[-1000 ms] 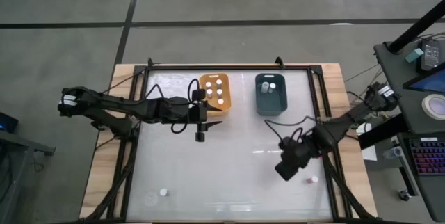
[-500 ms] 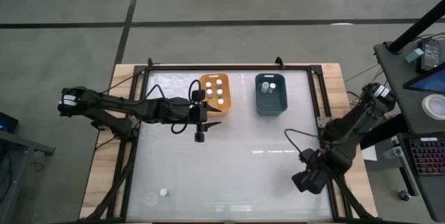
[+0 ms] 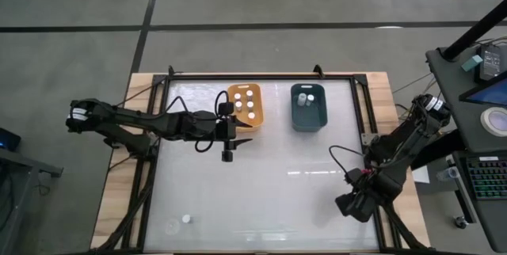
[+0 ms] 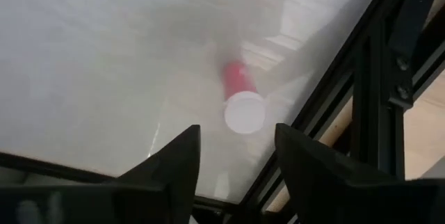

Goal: Pick and place medicine bottles into bin by pill shape (circle, oval)
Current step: Put the pink capsule bottle into the yellow bin

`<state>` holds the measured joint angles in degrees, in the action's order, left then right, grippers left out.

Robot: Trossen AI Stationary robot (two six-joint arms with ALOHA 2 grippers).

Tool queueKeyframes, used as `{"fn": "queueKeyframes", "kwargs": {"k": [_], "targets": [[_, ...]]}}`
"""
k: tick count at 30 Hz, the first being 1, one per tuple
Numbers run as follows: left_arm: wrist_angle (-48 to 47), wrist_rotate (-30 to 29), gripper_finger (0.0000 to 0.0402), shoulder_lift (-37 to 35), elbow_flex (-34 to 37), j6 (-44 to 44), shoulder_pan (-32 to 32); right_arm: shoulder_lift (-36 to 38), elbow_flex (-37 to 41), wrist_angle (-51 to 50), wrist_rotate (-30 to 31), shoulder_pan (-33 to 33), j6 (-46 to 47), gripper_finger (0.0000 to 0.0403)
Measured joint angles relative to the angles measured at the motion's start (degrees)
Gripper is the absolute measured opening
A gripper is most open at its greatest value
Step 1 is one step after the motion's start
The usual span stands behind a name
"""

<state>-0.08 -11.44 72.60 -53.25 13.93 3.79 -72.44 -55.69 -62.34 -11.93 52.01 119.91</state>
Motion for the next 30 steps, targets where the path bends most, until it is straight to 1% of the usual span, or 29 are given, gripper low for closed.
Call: {"fn": "queueKeyframes", "kwargs": {"k": [2, 14, 23, 30], "targets": [[0.0, 0.0, 0.0173, 0.0, 0.0, 0.01, 0.0, 0.0, 0.59, 0.08, -0.02, 0.0, 0.25, 0.0184], [0.0, 0.0, 0.0173, 0.0, 0.0, 0.04, -0.02, -0.63, 2.96, 1.7, -0.08, 0.02, 0.06, 0.0185], [-0.01, 0.0, 0.0173, 0.0, 0.0, 0.05, 0.0, -5.24, 3.35, 4.16, -1.13, 1.64, -0.64, 0.0184], [0.0, 0.0, 0.0173, 0.0, 0.0, 0.07, -0.02, -8.28, 3.37, 4.47, -1.16, 1.64, -3.6, 0.0183]]}}
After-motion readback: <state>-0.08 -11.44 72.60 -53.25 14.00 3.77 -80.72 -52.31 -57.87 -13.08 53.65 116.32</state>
